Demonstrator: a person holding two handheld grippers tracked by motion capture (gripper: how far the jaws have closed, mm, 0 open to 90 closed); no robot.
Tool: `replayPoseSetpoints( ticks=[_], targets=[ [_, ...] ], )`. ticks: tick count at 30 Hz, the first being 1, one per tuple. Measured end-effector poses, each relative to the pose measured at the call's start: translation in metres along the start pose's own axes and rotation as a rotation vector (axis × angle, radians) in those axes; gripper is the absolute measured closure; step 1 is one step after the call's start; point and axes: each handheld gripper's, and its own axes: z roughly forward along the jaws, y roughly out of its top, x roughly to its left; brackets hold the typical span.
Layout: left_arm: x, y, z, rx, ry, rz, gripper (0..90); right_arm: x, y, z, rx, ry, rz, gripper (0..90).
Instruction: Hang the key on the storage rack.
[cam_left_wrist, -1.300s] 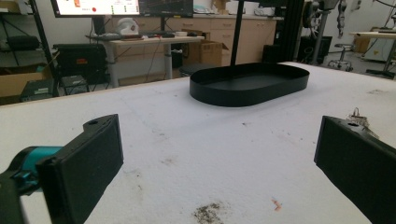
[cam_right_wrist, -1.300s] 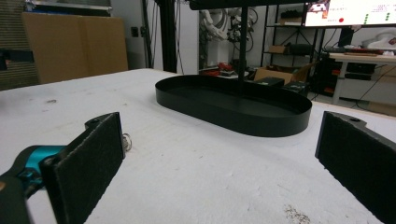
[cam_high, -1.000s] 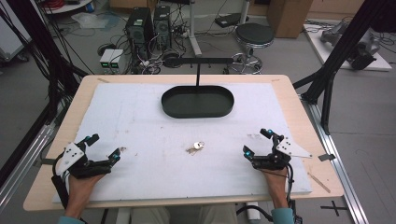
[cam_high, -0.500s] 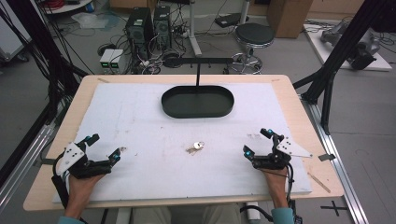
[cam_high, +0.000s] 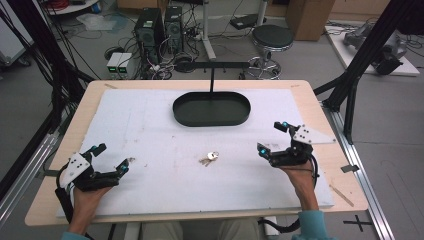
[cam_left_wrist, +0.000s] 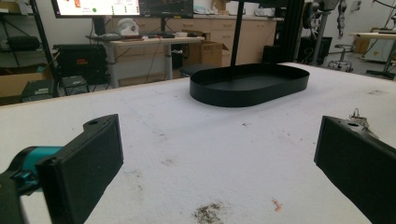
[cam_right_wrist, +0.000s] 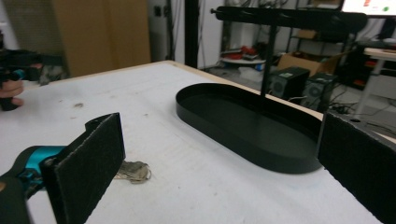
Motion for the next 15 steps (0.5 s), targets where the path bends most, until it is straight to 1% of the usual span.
replayPoseSetpoints(
  ticks=[1, 3, 4, 5, 6, 7, 8, 10, 11, 12, 13, 14, 15],
  targets=[
    [0.0, 0.0, 0.0, 0.0, 0.0, -0.001, 1.7, -0.001, 0.007, 0.002, 0.02, 0.012, -0.002, 0.5],
    [0.0, 0.0, 0.0, -0.001, 0.002, -0.006, 1.7, -0.002, 0.017, 0.007, 0.051, 0.036, -0.022, 0.6],
    [0.0, 0.0, 0.0, -0.001, 0.002, -0.006, 1.7, -0.002, 0.024, 0.011, 0.07, 0.062, -0.042, 0.6],
    [0.0, 0.0, 0.0, -0.001, 0.002, -0.006, 1.7, -0.002, 0.024, 0.011, 0.07, 0.062, -0.042, 0.6],
    [0.0, 0.0, 0.0, -0.001, 0.002, -0.007, 1.7, -0.003, 0.034, 0.018, 0.109, 0.099, -0.065, 0.6],
    [0.0, 0.0, 0.0, 0.0, 0.002, -0.005, 1.7, -0.003, 0.034, 0.018, 0.109, 0.099, -0.065, 0.6],
    [0.0, 0.0, 0.0, 0.0, 0.002, -0.005, 1.7, -0.005, 0.042, 0.026, 0.152, 0.129, -0.086, 0.5],
    [0.0, 0.0, 0.0, 0.004, 0.002, -0.005, 1.7, -0.005, 0.048, 0.035, 0.182, 0.162, -0.095, 0.6],
    [0.0, 0.0, 0.001, 0.005, 0.002, -0.005, 1.7, -0.005, 0.052, 0.041, 0.207, 0.187, -0.103, 0.5],
    [0.0, 0.0, 0.001, 0.004, 0.002, -0.007, 1.7, -0.005, 0.053, 0.045, 0.221, 0.203, -0.113, 0.5],
    [0.0, 0.0, 0.001, 0.005, 0.001, -0.007, 1.7, -0.005, 0.056, 0.052, 0.249, 0.223, -0.132, 0.6],
    [0.0, 0.0, 0.001, 0.005, 0.001, -0.007, 1.7, -0.004, 0.057, 0.056, 0.262, 0.233, -0.137, 0.6],
    [0.0, 0.0, 0.001, 0.005, 0.001, -0.004, 1.7, -0.004, 0.059, 0.063, 0.289, 0.257, -0.152, 0.6]
  ],
)
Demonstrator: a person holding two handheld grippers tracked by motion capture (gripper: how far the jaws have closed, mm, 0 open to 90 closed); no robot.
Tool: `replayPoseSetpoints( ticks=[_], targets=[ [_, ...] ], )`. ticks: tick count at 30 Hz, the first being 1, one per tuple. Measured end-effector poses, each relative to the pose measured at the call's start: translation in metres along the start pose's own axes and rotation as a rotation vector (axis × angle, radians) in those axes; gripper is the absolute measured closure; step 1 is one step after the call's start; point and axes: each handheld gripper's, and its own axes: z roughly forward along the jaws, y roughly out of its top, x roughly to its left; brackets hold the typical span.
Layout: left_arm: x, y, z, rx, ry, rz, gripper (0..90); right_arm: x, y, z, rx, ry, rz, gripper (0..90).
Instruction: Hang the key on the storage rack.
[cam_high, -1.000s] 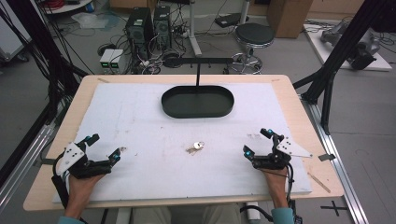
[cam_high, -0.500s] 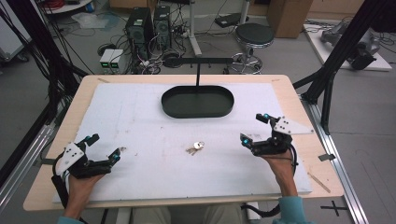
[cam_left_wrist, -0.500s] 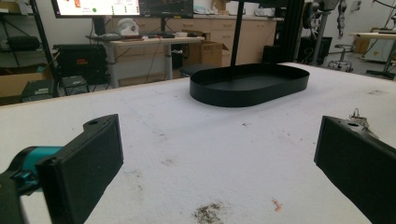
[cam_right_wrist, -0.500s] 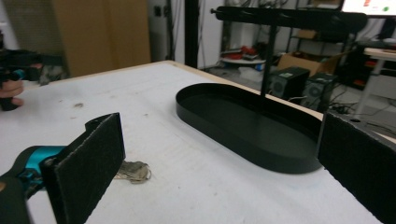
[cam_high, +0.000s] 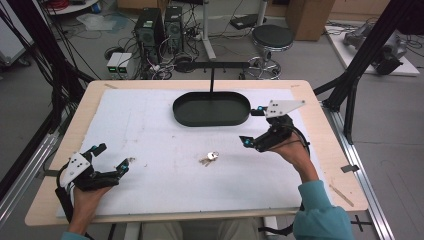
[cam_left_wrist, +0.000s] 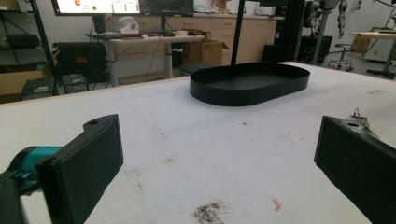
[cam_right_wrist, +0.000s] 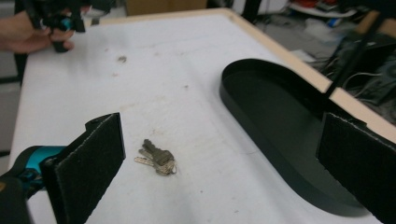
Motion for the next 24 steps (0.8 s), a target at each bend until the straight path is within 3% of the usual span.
replayPoseSetpoints(
  ticks=[8, 9, 11, 13, 18, 24],
  targets=[
    [0.0, 0.0, 0.0, 0.0, 0.001, 0.002, 1.7, -0.002, 0.013, 0.03, 0.127, 0.103, -0.053, 0.6],
    [0.0, 0.0, 0.0, 0.003, 0.001, 0.004, 1.7, -0.003, 0.015, 0.038, 0.17, 0.136, -0.069, 0.6],
    [0.0, 0.0, 0.0, 0.002, 0.001, 0.003, 1.7, -0.003, 0.017, 0.046, 0.193, 0.164, -0.078, 0.6],
    [0.0, 0.0, 0.0, 0.002, 0.0, 0.004, 1.7, -0.003, 0.017, 0.052, 0.221, 0.183, -0.085, 0.6],
    [0.0, 0.0, 0.0, 0.001, 0.001, 0.002, 1.7, 0.0, 0.014, 0.074, 0.308, 0.237, -0.154, 0.6],
    [0.0, 0.0, 0.0, 0.001, 0.0, -0.002, 1.7, 0.0, 0.007, 0.09, 0.379, 0.276, -0.172, 0.6]
  ],
)
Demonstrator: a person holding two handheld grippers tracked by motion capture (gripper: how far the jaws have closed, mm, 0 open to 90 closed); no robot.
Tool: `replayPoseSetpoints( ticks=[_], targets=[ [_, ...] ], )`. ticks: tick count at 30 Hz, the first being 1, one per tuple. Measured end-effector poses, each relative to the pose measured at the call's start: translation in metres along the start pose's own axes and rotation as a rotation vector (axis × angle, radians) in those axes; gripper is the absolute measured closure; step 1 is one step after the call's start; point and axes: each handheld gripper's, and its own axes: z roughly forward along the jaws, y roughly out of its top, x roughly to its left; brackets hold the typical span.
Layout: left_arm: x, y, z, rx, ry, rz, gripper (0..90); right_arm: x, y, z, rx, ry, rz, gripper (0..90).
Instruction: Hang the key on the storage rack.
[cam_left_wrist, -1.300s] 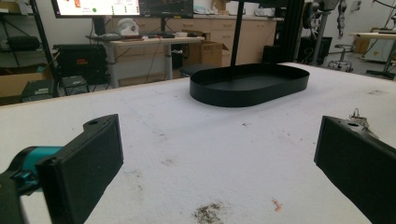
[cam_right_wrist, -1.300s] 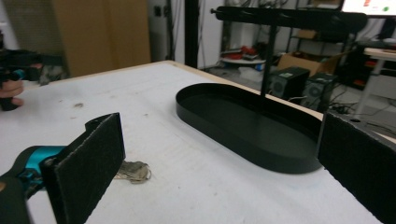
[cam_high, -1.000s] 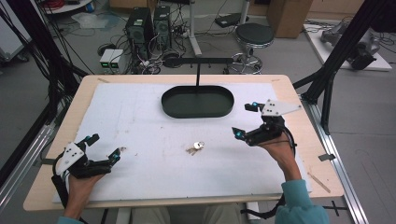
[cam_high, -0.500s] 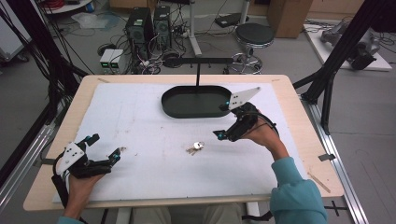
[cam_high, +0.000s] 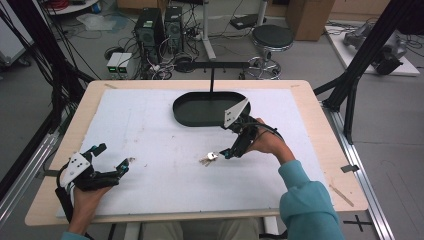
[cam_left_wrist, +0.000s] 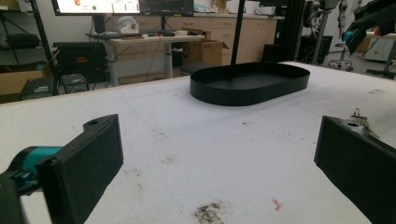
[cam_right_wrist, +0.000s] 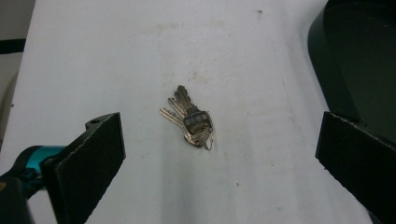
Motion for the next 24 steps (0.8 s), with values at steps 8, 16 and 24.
replayPoseSetpoints(
  ticks=[8, 16, 24],
  targets=[
    [0.0, 0.0, 0.0, 0.002, 0.001, -0.003, 1.7, -0.004, -0.001, 0.014, 0.06, 0.039, -0.014, 0.6],
    [0.0, 0.0, 0.0, 0.001, 0.0, -0.001, 1.7, -0.006, 0.0, 0.033, 0.11, 0.078, -0.025, 0.7],
    [0.0, 0.0, 0.0, 0.001, 0.0, -0.003, 1.7, -0.008, 0.0, 0.046, 0.146, 0.112, -0.028, 4.2]
  ],
)
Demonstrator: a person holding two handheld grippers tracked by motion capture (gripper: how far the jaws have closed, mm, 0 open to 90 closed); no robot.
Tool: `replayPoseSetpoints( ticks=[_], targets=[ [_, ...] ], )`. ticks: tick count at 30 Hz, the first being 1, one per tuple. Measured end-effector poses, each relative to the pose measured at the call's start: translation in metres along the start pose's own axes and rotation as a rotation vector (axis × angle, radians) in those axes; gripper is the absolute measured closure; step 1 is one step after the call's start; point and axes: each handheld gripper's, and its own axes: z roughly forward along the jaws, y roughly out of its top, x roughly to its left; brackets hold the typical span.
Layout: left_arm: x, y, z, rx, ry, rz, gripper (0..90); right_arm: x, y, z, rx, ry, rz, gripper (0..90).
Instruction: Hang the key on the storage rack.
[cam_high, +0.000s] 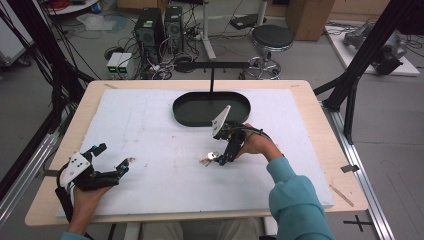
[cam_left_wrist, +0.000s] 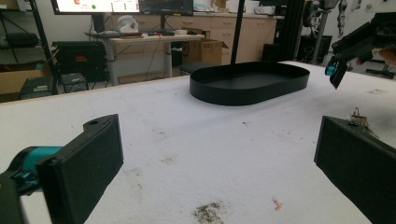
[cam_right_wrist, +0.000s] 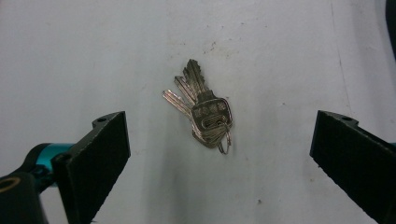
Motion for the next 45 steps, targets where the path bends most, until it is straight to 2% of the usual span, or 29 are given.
replayPoseSetpoints(
  ticks=[4, 5, 6, 9, 10, 11, 15, 30, 33, 34, 40, 45],
  targets=[
    [0.0, 0.0, 0.0, 0.0, 0.001, -0.001, 1.7, -0.001, -0.001, 0.002, 0.012, 0.013, -0.008, 6.9],
    [0.0, 0.0, 0.0, 0.001, 0.001, -0.001, 1.7, -0.003, -0.001, 0.003, 0.015, 0.017, -0.024, 9.4],
    [0.0, 0.0, 0.0, 0.003, 0.001, 0.001, 1.7, -0.001, -0.001, 0.002, 0.031, 0.025, -0.001, 15.0],
    [0.0, 0.0, 0.0, 0.0, 0.001, -0.002, 1.7, -0.003, -0.002, 0.003, 0.03, 0.029, -0.019, 18.1],
    [0.0, 0.0, 0.0, 0.001, 0.002, -0.001, 1.7, -0.003, -0.002, 0.004, 0.049, 0.043, -0.001, 23.4],
    [0.0, 0.0, 0.0, 0.001, 0.002, -0.001, 1.7, -0.004, -0.002, 0.004, 0.054, 0.033, -0.004, 24.8],
    [0.0, 0.0, 0.0, 0.003, 0.001, 0.0, 1.7, -0.006, -0.003, 0.007, 0.086, 0.047, 0.018, 33.7],
    [0.001, 0.0, 0.0, 0.004, 0.001, -0.002, 1.7, -0.014, -0.004, 0.006, 0.095, 0.074, 0.024, 64.3],
    [0.001, 0.0, 0.0, 0.004, 0.001, -0.003, 1.7, -0.014, -0.004, 0.006, 0.091, 0.077, 0.014, 67.4],
    [0.001, 0.0, 0.0, 0.003, 0.001, -0.002, 1.7, -0.014, -0.004, 0.006, 0.092, 0.075, 0.009, 71.7],
    [0.001, 0.0, 0.0, 0.004, 0.001, -0.002, 1.7, -0.013, -0.004, 0.006, 0.101, 0.077, 0.007, 75.8],
    [0.0, 0.0, 0.0, 0.004, 0.0, -0.003, 1.7, -0.013, -0.003, 0.007, 0.101, 0.074, -0.014, 80.2]
  ],
)
